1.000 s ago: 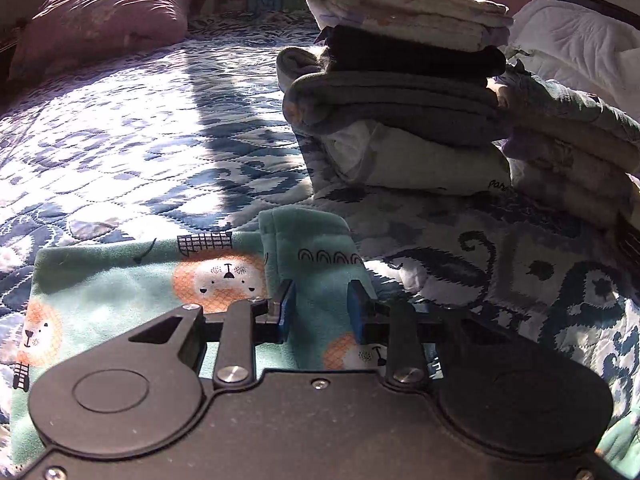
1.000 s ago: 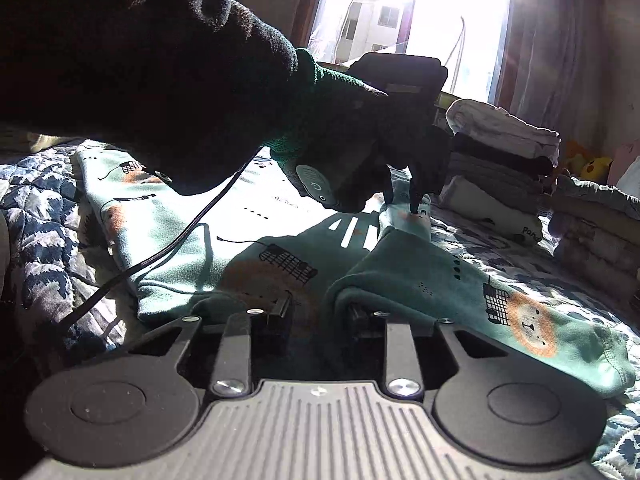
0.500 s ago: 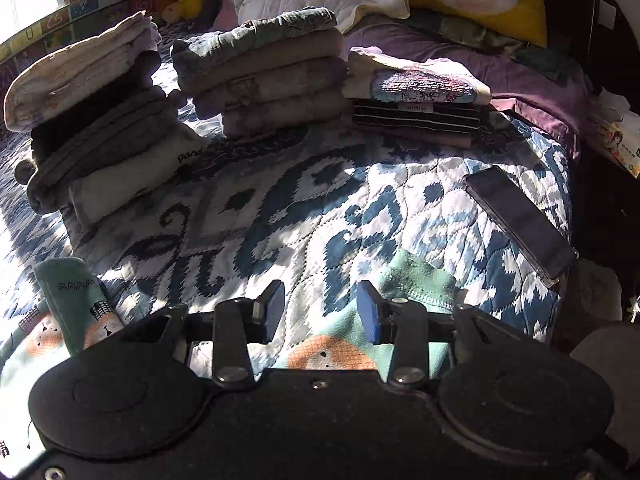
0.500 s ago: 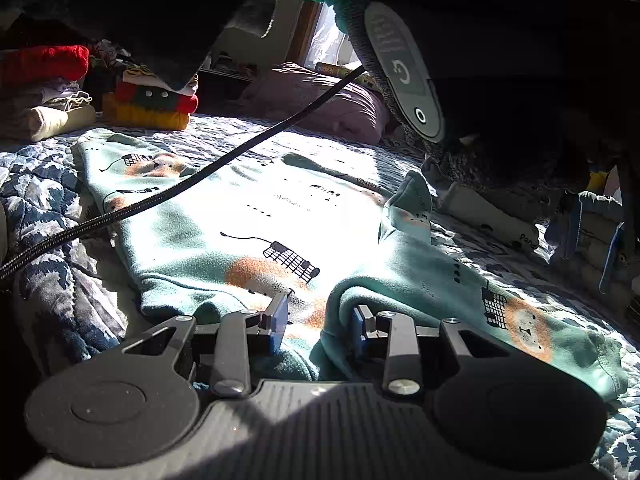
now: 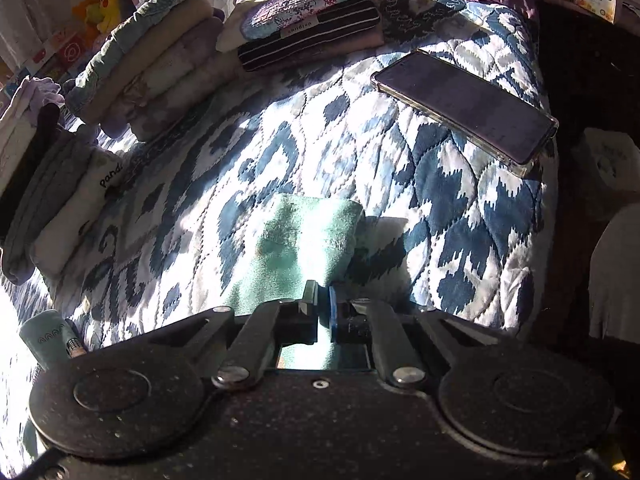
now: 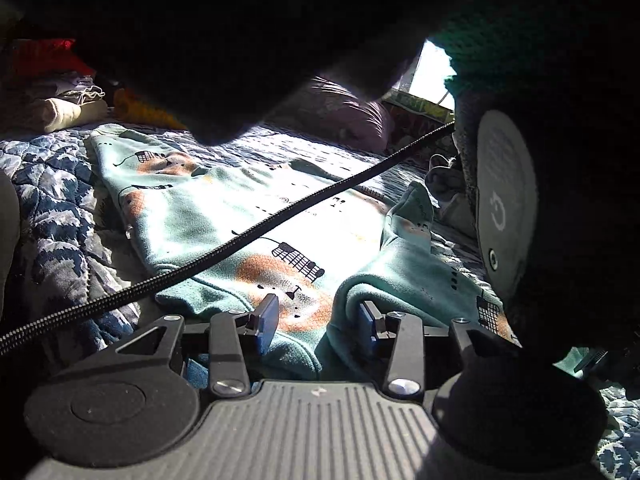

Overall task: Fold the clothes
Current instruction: 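Grasp a garment leg with the left gripper and lift it high, then lay the lifted leg over the garment body and open the left gripper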

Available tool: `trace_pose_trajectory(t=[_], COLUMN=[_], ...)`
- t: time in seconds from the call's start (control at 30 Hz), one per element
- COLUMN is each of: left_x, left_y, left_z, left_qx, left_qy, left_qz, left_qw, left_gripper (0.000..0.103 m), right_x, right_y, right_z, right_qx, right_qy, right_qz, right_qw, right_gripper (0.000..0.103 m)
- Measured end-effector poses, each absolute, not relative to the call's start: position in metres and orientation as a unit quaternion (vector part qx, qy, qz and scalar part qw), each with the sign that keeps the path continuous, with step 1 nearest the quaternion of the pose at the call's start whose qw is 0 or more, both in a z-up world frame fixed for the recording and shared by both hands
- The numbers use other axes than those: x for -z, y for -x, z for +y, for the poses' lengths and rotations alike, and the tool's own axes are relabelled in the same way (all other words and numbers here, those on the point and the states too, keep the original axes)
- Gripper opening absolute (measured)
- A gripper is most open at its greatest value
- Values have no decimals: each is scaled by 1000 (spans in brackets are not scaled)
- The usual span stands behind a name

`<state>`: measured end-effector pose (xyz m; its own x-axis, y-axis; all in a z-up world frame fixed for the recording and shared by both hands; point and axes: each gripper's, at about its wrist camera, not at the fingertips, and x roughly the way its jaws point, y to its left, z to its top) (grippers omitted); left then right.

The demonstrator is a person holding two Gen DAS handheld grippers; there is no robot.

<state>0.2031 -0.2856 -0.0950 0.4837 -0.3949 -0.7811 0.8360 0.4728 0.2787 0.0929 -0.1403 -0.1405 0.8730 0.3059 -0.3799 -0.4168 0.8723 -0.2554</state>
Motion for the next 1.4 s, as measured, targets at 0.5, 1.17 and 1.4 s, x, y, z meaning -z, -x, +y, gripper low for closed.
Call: trace_pose_trajectory(t=[0.5, 1.17, 1.4], left_x=[0, 75, 112], left_y=[-208, -189, -183], left_z=[-56, 130, 146], left_qx=[234, 76, 38], left_qy=[45, 223, 247], left_qz=[255, 290, 330], left_qw=[937, 928, 910], left_gripper=[3, 3, 9], right_x=[136, 137, 122], right_y=[-88, -84, -81], right_z=[-140, -143, -154], right_qx=[-195, -207, -244], right_qy=[155, 144, 123], right_qz=[164, 165, 177], right_qw=[954, 954, 945], right_gripper=[58, 64, 60])
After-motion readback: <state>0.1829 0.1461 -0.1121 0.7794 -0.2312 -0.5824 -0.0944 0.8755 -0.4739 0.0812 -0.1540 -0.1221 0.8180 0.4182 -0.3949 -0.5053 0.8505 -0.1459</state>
